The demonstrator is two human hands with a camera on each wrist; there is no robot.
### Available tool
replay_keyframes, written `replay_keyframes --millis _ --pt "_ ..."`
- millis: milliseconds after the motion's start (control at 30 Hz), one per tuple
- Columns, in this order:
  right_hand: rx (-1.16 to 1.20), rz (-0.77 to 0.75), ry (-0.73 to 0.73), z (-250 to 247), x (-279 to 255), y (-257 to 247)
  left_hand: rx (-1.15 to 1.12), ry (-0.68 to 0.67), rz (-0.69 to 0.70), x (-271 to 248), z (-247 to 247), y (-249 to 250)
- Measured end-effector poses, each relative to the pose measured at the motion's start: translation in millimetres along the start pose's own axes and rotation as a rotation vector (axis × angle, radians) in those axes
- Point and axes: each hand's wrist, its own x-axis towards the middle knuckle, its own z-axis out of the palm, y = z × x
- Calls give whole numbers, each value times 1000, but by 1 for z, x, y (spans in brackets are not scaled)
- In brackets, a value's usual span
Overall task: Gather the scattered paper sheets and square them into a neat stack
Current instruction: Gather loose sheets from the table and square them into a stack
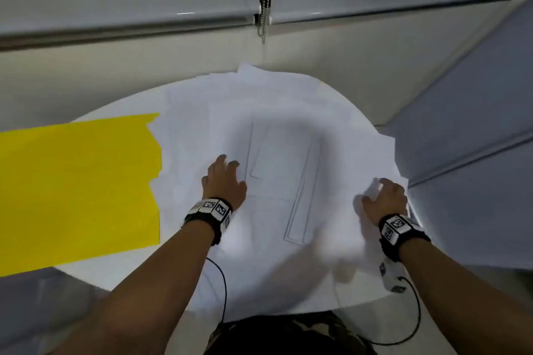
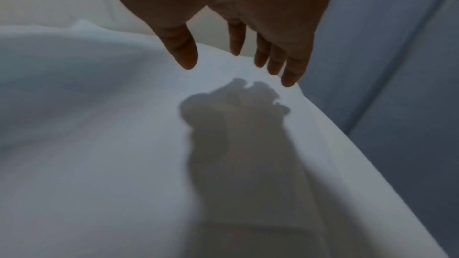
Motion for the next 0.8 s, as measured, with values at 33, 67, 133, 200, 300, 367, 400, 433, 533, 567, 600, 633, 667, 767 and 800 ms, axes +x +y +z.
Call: replay_keyframes --millis 33,67,133,200,300,367,400,433,533,567,600,633,667,767,800 --pt "9 94 13 -1 0 8 27 -9 27 5 5 4" --pt "6 176 16 -2 2 13 57 -22 34 9 9 8" --pt "-12 269 -44 5 3 30 129 -85 51 15 20 19" --pt "-46 268 -130 17 3 35 204 -128 43 17 33 28" --pt "-94 209 -165 39 0 22 204 -151 21 13 46 41" --pt "-93 183 -190 49 -4 4 215 -154 18 7 51 51" --pt "-86 173 -198 51 -5 -6 218 -153 25 4 53 55" --pt "-73 164 -197 53 -5 -12 214 -154 26 1 55 59" --pt "57 106 -126 49 0 -19 162 -85 15 -1 55 70" --pt "102 94 -91 46 3 -18 138 -59 9 -1 55 73" --pt "125 89 -64 43 6 -17 108 -54 -8 -1 55 78" --pt "128 92 -50 41 7 -15 77 -49 -28 -2 57 83" --pt "122 96 -54 39 8 -15 44 -42 -50 -4 58 90" --pt "119 53 -96 39 5 -22 -93 -64 -174 -10 64 115" --pt "138 21 -104 38 5 -23 -154 -83 -224 -12 66 123"
